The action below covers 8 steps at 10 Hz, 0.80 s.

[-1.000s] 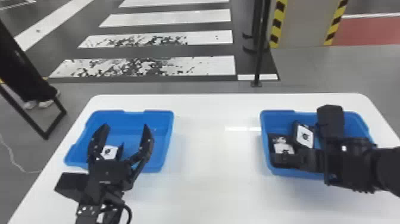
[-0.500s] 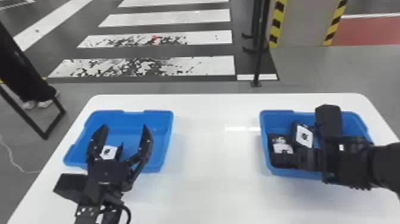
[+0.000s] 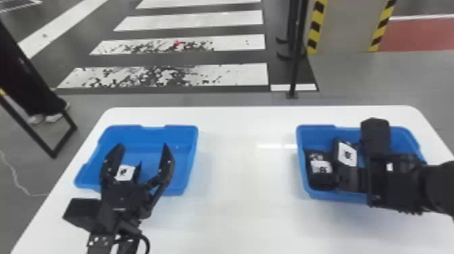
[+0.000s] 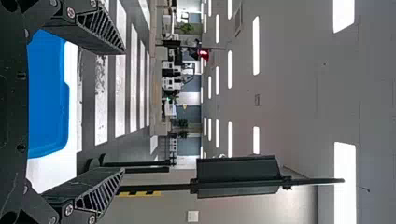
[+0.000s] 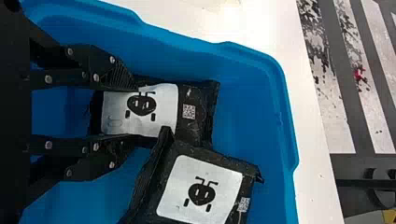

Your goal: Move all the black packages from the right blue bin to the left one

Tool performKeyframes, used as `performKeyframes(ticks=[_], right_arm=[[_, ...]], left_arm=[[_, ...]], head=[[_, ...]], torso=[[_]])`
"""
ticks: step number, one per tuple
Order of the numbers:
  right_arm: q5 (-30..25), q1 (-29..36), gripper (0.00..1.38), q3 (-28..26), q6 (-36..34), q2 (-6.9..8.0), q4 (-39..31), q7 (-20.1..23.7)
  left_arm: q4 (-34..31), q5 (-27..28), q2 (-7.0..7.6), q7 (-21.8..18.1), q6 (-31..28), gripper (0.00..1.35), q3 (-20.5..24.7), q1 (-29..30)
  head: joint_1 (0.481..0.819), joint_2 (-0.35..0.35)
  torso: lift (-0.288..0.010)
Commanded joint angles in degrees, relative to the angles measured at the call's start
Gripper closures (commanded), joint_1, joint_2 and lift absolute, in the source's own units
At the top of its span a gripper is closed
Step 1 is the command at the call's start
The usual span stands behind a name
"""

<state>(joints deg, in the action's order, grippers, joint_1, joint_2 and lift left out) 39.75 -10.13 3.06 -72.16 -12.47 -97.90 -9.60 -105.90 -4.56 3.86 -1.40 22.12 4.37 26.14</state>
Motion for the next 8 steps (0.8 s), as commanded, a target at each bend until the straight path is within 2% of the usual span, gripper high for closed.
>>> performKeyframes(ticks=[1, 2, 4, 5, 7, 8], right_arm=[[1.2, 0.3, 0.88, -0.1, 0.9, -0.1, 0.4, 0.6], [2.4, 1.3, 0.88, -0.1, 1.3, -0.19, -0.9, 1.3], [4.8, 6.6, 0.89, -1.7, 1.3, -0.63, -10.4, 2.3], [6.1, 7.3, 0.89, -1.8, 1.3, -0.81, -12.8, 2.5], [5.5, 9.3, 0.89, -1.9, 1.3, -1.16, -19.4, 2.7], [5.2, 10.0, 0.89, -2.7, 0.0, -1.07, -20.4, 1.6]], left_arm=[[0.1, 0.0, -0.09, 0.0, 0.4, 0.15, 0.2, 0.2], [0.1, 0.0, -0.09, 0.0, 0.7, 0.15, 0.2, 0.2], [0.1, 0.0, -0.26, 0.0, 1.1, 0.15, 0.3, 0.2], [0.1, 0.0, -0.44, 0.0, 1.2, 0.15, 0.7, 0.3], [0.1, 0.1, -0.44, 0.0, 1.2, 0.15, 0.3, 0.2], [0.1, 0.1, -0.44, 0.0, 1.2, 0.15, 0.3, 0.3]], head=[[0.695, 0.124], [0.695, 0.13], [0.695, 0.15], [0.695, 0.156], [0.695, 0.181], [0.695, 0.184]], torso=[[-0.14], [-0.14], [-0.14], [-0.14], [-0.14], [-0.14]])
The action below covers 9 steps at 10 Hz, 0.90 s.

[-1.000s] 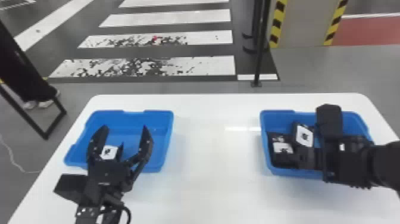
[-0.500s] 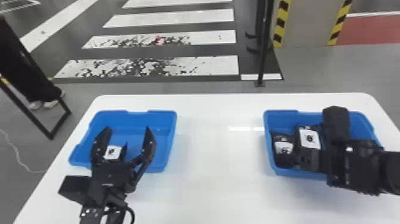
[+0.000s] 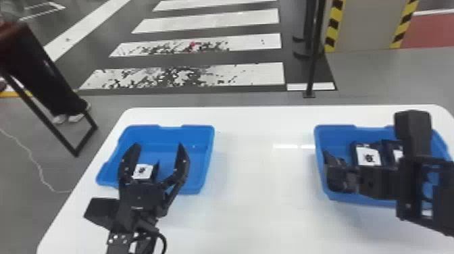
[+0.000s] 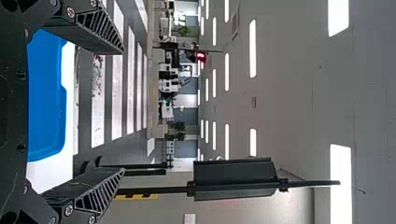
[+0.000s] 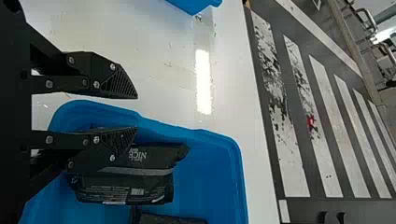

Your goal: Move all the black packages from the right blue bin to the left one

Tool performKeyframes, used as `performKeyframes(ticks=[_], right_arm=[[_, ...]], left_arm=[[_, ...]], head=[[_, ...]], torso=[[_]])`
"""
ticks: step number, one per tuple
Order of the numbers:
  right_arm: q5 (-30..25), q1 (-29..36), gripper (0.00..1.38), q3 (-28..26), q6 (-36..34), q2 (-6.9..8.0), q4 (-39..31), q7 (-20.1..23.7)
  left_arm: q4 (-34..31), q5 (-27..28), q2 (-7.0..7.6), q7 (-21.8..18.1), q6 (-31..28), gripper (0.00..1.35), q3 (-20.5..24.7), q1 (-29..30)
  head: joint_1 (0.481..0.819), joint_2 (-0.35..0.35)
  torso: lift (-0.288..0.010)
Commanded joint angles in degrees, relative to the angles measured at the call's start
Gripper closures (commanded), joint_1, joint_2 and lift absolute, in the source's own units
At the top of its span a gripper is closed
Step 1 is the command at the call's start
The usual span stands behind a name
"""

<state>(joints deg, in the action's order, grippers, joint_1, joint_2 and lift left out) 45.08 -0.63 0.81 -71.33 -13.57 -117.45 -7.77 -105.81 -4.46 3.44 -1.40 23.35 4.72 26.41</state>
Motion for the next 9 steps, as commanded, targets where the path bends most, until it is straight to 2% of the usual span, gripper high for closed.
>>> performKeyframes(ticks=[1, 2, 3, 4, 5, 6, 9], right_arm=[[-0.3, 1.2, 0.89, -1.2, -0.8, 0.04, -0.7, -0.5], [0.7, 2.6, 0.86, -1.4, -1.2, 0.13, -3.1, -3.1], [0.9, 3.0, 0.58, -1.4, -1.8, 0.13, -4.5, -5.0], [0.4, 2.9, 0.21, -1.6, -2.1, 0.13, -4.7, -5.2], [0.2, 2.5, 0.03, -2.1, -2.4, 0.13, -3.6, -5.3], [-0.3, 1.3, 0.1, -2.4, -2.8, 0.04, -1.4, -5.3], [-2.3, -4.6, 0.11, -2.5, -3.3, -0.58, 8.4, -4.4]], left_arm=[[0.0, -0.1, -0.01, 0.0, 0.1, 0.15, 0.1, 0.2], [0.0, -0.1, -0.01, 0.0, 0.1, 0.15, 0.1, 0.2], [0.0, -0.1, -0.01, 0.0, 0.1, 0.15, 0.1, 0.3], [0.0, -0.1, -0.01, 0.0, 0.1, 0.15, 0.1, 0.3], [0.0, -0.1, -0.01, 0.0, 0.1, 0.15, 0.1, 0.3], [0.0, -0.1, -0.01, 0.0, 0.1, 0.15, 0.1, 0.4], [0.0, -0.2, 0.08, 0.0, 0.0, 0.15, 0.1, 0.6]], head=[[0.695, 0.183], [0.695, 0.176], [0.695, 0.168], [0.695, 0.164], [0.695, 0.164], [0.695, 0.16], [0.695, 0.121]], torso=[[-0.14], [-0.14], [-0.14], [-0.14], [-0.14], [-0.14], [-0.14]])
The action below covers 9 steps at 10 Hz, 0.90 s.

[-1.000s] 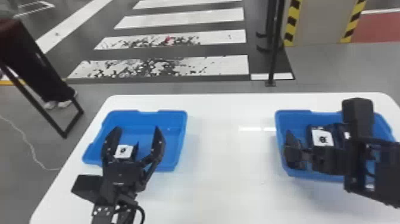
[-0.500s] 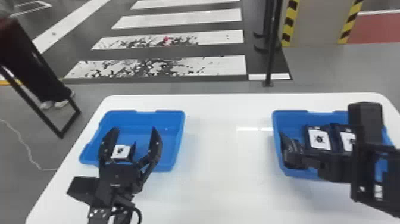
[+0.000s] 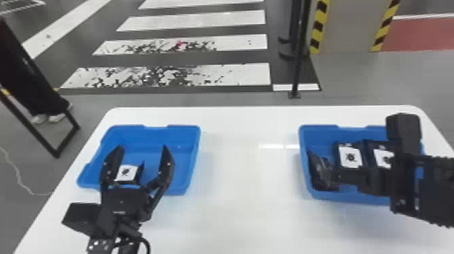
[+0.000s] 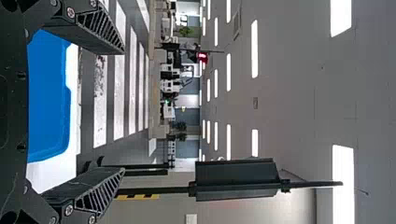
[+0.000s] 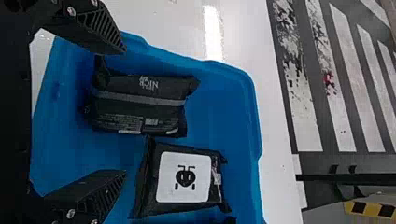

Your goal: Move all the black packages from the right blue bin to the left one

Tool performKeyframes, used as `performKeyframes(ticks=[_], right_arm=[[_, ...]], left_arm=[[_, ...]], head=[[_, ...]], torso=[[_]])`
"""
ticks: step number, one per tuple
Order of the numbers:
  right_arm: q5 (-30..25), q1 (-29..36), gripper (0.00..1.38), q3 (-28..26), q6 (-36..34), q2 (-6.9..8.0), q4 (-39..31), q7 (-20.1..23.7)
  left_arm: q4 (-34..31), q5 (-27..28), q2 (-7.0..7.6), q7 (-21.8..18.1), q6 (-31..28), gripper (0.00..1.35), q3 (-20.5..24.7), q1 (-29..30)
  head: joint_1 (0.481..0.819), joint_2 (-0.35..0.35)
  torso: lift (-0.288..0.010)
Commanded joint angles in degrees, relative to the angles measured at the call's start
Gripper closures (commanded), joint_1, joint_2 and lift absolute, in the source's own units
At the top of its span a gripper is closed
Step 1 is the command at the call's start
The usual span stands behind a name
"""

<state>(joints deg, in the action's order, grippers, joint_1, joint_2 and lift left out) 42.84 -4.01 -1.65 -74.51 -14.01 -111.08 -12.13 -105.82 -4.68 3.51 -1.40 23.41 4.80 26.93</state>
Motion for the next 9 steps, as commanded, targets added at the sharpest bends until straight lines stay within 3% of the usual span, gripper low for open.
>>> performKeyframes(ticks=[1, 4, 9], right_arm=[[-0.1, -2.7, 0.12, -0.2, -0.4, -0.14, 5.5, 1.8], [-1.1, -5.0, 0.12, 0.2, 0.0, 0.04, 11.0, 3.1], [-0.5, -6.8, 0.12, 1.8, 3.4, 0.3, 14.3, 4.4]], left_arm=[[0.1, 0.0, 0.01, 0.0, -0.1, 0.15, -0.1, 0.1], [0.7, 0.0, 0.01, 0.0, 0.1, 0.15, -0.3, -0.2], [0.8, 0.0, 0.09, 0.0, 0.2, 0.15, -0.5, -0.4]], head=[[0.695, 0.115], [0.695, 0.099], [0.695, 0.102]], torso=[[-0.14], [-0.14], [-0.14]])
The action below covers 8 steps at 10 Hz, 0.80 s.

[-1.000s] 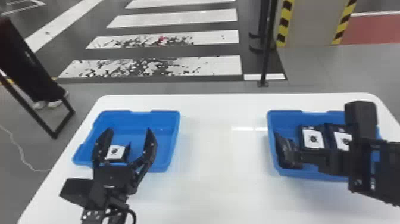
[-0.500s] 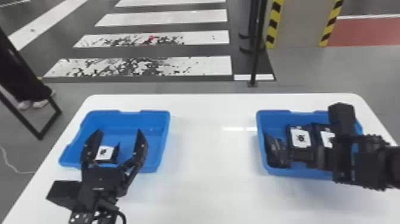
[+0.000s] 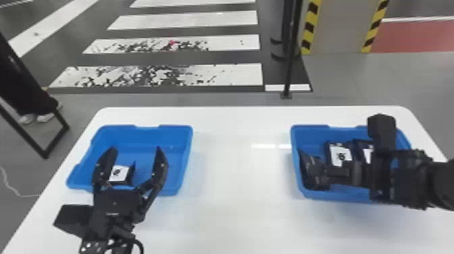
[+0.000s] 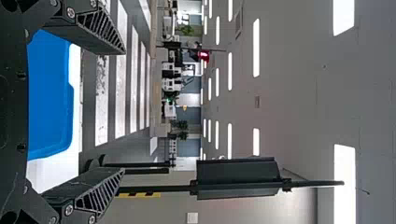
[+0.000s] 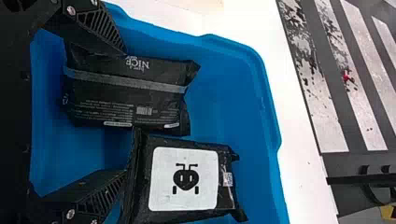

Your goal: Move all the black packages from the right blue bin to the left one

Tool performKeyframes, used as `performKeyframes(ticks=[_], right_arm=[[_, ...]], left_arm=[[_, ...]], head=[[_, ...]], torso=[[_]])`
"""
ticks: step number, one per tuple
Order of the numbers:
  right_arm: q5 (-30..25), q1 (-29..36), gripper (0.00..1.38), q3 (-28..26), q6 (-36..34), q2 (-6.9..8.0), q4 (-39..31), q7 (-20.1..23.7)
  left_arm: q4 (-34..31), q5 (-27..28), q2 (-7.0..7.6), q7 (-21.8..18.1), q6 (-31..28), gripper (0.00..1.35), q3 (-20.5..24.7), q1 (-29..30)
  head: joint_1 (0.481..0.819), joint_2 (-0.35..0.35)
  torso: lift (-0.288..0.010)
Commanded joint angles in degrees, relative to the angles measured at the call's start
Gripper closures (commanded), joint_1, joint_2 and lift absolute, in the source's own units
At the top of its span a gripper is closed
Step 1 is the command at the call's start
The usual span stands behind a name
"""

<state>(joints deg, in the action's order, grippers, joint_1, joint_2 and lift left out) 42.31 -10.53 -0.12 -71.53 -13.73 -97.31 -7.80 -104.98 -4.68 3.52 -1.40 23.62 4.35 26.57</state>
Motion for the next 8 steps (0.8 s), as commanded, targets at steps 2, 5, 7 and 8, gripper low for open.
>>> performKeyframes(ticks=[2, 5, 7, 8], right_arm=[[1.7, -1.1, 0.12, 1.5, 0.7, 0.11, 2.5, 0.4], [2.7, -1.7, 0.13, 3.3, 1.5, 0.28, 3.3, 0.5], [2.7, -1.8, 0.43, 3.3, 1.9, 0.19, 4.3, 0.7], [2.7, -1.8, 0.61, 3.3, 1.8, 0.28, 4.6, 0.7]], left_arm=[[0.0, 0.0, 0.09, 0.0, 0.0, 0.15, 0.0, -0.1], [0.3, -0.2, 0.09, 0.0, 0.0, 0.15, 0.0, -0.1], [0.4, -0.7, 0.09, 0.0, 0.0, 0.15, 0.1, -0.1], [0.7, -0.9, 0.09, 0.0, 0.0, 0.15, 0.1, -0.1]], head=[[0.695, 0.109], [0.695, 0.136], [0.695, 0.144], [0.695, 0.144]], torso=[[-0.14], [-0.14], [-0.14], [-0.14]])
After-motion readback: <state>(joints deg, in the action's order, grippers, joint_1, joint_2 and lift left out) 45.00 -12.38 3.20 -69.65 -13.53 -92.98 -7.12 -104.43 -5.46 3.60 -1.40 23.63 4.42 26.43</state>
